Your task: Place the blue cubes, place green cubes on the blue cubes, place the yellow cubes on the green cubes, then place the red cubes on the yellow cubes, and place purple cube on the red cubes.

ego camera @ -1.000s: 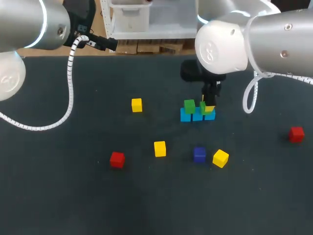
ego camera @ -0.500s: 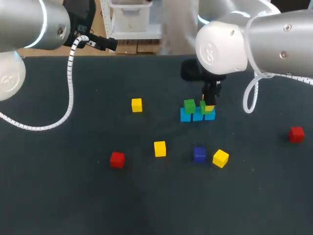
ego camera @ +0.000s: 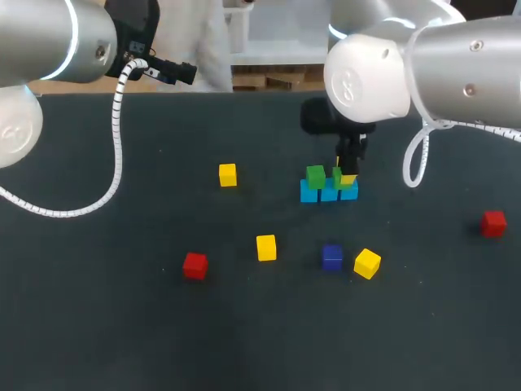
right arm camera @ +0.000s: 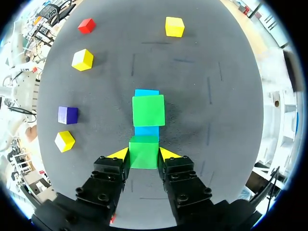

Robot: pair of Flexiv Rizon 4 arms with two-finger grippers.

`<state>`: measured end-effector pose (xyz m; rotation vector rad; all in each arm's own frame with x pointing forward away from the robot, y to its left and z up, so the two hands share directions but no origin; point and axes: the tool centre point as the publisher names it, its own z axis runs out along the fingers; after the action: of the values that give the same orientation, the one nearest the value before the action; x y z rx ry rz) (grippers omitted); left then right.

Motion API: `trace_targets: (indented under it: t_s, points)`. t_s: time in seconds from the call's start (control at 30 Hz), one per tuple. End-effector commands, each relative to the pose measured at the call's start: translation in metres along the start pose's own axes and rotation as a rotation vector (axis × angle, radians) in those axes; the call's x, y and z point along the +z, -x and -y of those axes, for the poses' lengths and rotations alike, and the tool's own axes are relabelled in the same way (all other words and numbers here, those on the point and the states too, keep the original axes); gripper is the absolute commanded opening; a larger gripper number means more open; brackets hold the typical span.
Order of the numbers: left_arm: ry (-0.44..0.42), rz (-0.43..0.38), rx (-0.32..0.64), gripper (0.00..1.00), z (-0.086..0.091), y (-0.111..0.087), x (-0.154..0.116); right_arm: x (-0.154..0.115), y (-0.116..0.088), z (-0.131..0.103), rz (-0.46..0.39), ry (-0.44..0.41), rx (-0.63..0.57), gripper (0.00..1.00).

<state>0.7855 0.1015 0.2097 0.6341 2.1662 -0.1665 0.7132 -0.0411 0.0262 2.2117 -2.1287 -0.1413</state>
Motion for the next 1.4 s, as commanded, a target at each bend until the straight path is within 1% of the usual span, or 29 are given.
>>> trace_targets:
  t_s: [0.03, 0.07, 0.23, 0.37, 0.43, 0.47, 0.5, 0.6, 0.67, 0.7, 0.83, 1.0, 1.03, 1.07, 1.13, 1.17, 1.2, 1.33, 1.37, 1.4]
  points:
    - [-0.004, 0.001, 0.001, 1.00, -0.001, 0.000, 0.000, 0.003, 0.001, 0.002, 0.000, 0.003, -0.001, 0.29]
    - [-0.004, 0.001, 0.001, 1.00, -0.001, 0.000, 0.000, 0.003, 0.001, 0.002, -0.001, 0.003, -0.001, 0.33]
    - [-0.004, 0.001, 0.001, 1.00, -0.001, 0.000, 0.000, 0.004, 0.000, 0.001, -0.003, 0.003, -0.005, 0.39]
    - [-0.004, 0.001, 0.001, 1.00, -0.001, 0.000, 0.000, 0.004, -0.001, 0.001, -0.008, 0.000, -0.006, 0.41]
    - [-0.004, 0.001, 0.001, 1.00, -0.001, 0.000, 0.000, 0.004, -0.001, 0.000, -0.010, -0.001, -0.006, 0.48]
    - [-0.004, 0.001, 0.001, 1.00, -0.001, 0.000, 0.000, 0.004, -0.001, 0.000, -0.010, -0.002, -0.006, 0.62]
    - [-0.004, 0.001, 0.001, 1.00, -0.001, 0.000, 0.000, 0.004, -0.001, 0.000, -0.010, -0.003, -0.007, 0.63]
    - [-0.004, 0.001, 0.001, 1.00, -0.001, 0.000, 0.000, 0.003, -0.002, 0.000, -0.008, -0.007, 0.000, 0.71]
    - [-0.004, 0.001, 0.001, 1.00, -0.001, 0.000, 0.000, 0.000, -0.004, 0.000, -0.008, -0.014, 0.006, 0.83]
    - [-0.004, 0.001, 0.001, 1.00, -0.001, 0.000, 0.000, -0.001, -0.005, 0.000, -0.008, -0.016, 0.009, 0.84]
    - [-0.004, 0.001, 0.001, 1.00, -0.001, 0.000, 0.000, -0.012, -0.013, -0.003, 0.000, -0.040, 0.029, 0.83]
    - [-0.004, 0.001, 0.001, 1.00, -0.001, 0.000, 0.000, -0.028, -0.025, -0.007, 0.015, -0.071, 0.078, 0.86]
    - [-0.004, 0.001, 0.001, 1.00, -0.001, 0.000, 0.000, -0.030, -0.028, -0.009, 0.017, -0.073, 0.090, 0.85]
    - [-0.004, 0.001, 0.001, 1.00, -0.001, 0.000, 0.000, -0.033, -0.030, -0.011, 0.022, -0.079, 0.096, 0.82]
    - [-0.004, 0.001, 0.001, 1.00, -0.001, 0.000, 0.000, -0.038, -0.034, -0.019, 0.028, -0.088, 0.096, 0.82]
    - [-0.004, 0.001, 0.001, 1.00, -0.001, 0.000, 0.000, -0.040, -0.036, -0.024, 0.032, -0.090, 0.098, 0.87]
    - [-0.004, 0.001, 0.001, 1.00, -0.001, 0.000, 0.000, -0.042, -0.038, -0.029, 0.035, -0.095, 0.096, 0.89]
    - [-0.004, 0.001, 0.001, 1.00, -0.001, 0.000, 0.000, -0.047, -0.043, -0.051, 0.049, -0.108, 0.092, 0.91]
    - [-0.004, 0.001, 0.001, 1.00, -0.001, 0.000, 0.000, -0.048, -0.043, -0.056, 0.054, -0.107, 0.095, 0.94]
    - [-0.004, 0.001, 0.001, 1.00, -0.001, 0.000, 0.000, -0.048, -0.043, -0.062, 0.061, -0.101, 0.109, 0.93]
